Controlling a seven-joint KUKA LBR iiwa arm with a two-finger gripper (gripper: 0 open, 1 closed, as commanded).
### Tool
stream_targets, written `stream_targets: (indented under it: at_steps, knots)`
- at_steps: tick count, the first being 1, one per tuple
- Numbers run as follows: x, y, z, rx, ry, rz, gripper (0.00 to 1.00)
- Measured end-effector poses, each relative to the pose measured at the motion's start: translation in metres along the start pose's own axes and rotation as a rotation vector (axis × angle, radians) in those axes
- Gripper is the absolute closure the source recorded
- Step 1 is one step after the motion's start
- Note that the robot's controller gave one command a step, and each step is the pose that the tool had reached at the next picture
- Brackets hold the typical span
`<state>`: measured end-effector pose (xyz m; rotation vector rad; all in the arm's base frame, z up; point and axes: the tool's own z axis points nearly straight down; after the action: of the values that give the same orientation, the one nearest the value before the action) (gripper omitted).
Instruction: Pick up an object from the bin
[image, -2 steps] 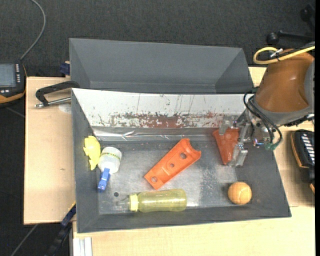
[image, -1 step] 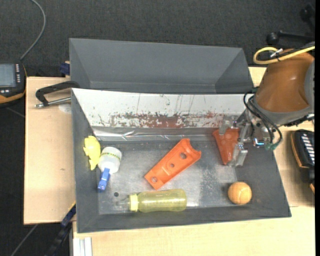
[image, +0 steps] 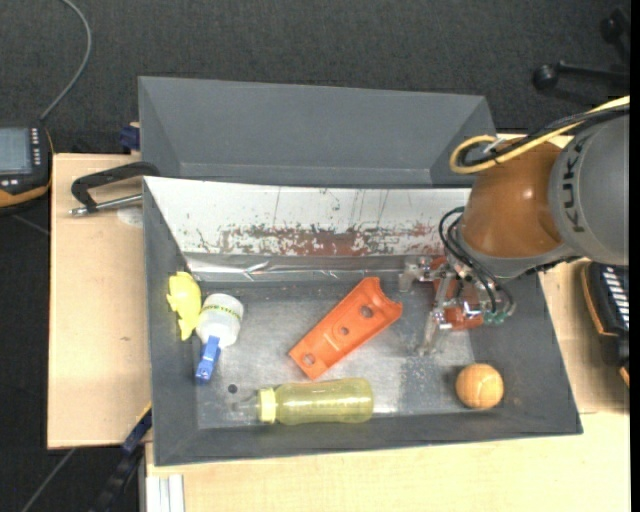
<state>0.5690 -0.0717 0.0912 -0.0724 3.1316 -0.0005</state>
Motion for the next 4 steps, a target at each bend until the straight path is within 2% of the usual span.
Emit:
stream_targets:
  at_steps: [1,2,3,4]
  knots:
    - [-0.019,0.007,0.022,-0.003,0.003,-0.277,0.00]
    - [-0.021,0.037,0.020,-0.001,-0.001,-0.308,0.00]
    - [-0.022,0.055,0.017,-0.004,-0.002,-0.140,0.00]
    - [-0.032,0.084,0.019,-0.001,-0.007,-0.228,0.00]
